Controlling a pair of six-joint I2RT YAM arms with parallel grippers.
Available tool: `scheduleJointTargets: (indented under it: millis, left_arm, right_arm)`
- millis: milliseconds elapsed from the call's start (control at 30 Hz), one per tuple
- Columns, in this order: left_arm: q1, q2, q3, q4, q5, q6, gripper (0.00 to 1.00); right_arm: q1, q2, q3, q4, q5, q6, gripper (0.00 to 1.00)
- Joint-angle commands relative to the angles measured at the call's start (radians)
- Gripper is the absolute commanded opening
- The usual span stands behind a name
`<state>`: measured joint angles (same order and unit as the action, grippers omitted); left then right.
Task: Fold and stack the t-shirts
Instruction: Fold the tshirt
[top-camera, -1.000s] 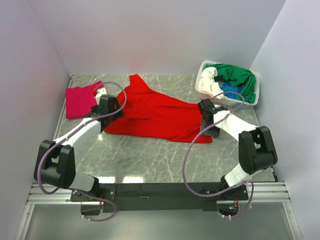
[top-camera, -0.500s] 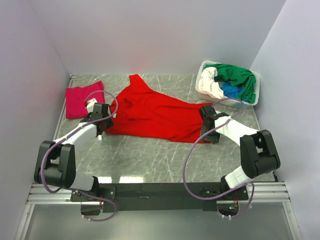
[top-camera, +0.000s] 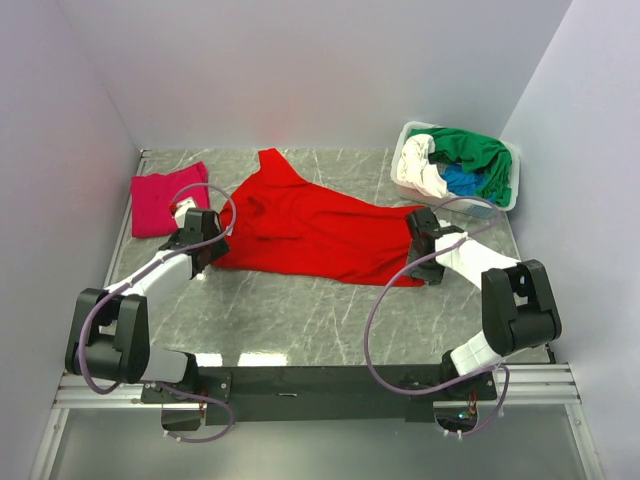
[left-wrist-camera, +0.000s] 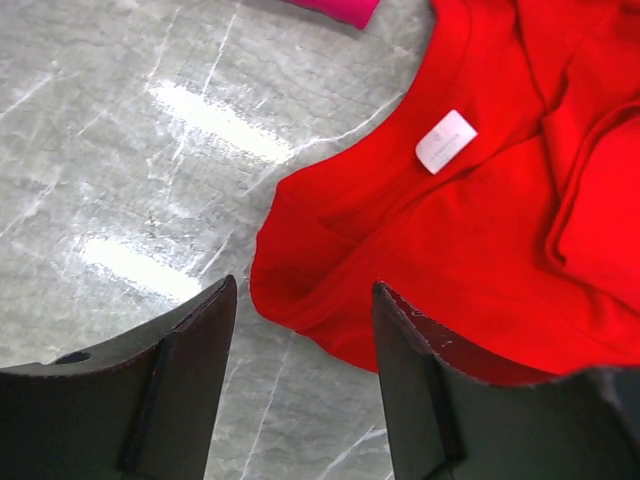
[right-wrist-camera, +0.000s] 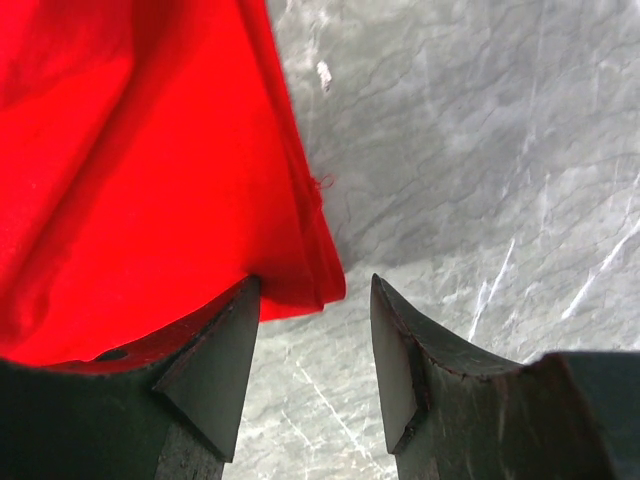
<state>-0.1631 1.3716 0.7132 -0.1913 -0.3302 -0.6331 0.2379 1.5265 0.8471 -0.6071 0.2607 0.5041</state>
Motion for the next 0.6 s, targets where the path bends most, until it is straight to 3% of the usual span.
scheduleJointTargets:
  millis: [0,433,567]
  left_arm:
    - [0.0,0.0,0.0,0.043,0.028,0.013,0.61]
    - [0.002,0.098,0.048,0.01,0.057,0.023,0.55]
    - [0.002,0.112,0.055,-0.003,0.043,0.019,0.37]
  right_arm:
    - [-0.017,-0.016,-0.014,0.041,0.003,-0.001,0.55]
    - [-0.057,-0.014,-0.011,0.067,-0.029,-0.015,0.54]
    - [-0.058,-0.008,-0.022,0.076,-0.035,-0.015,0.54]
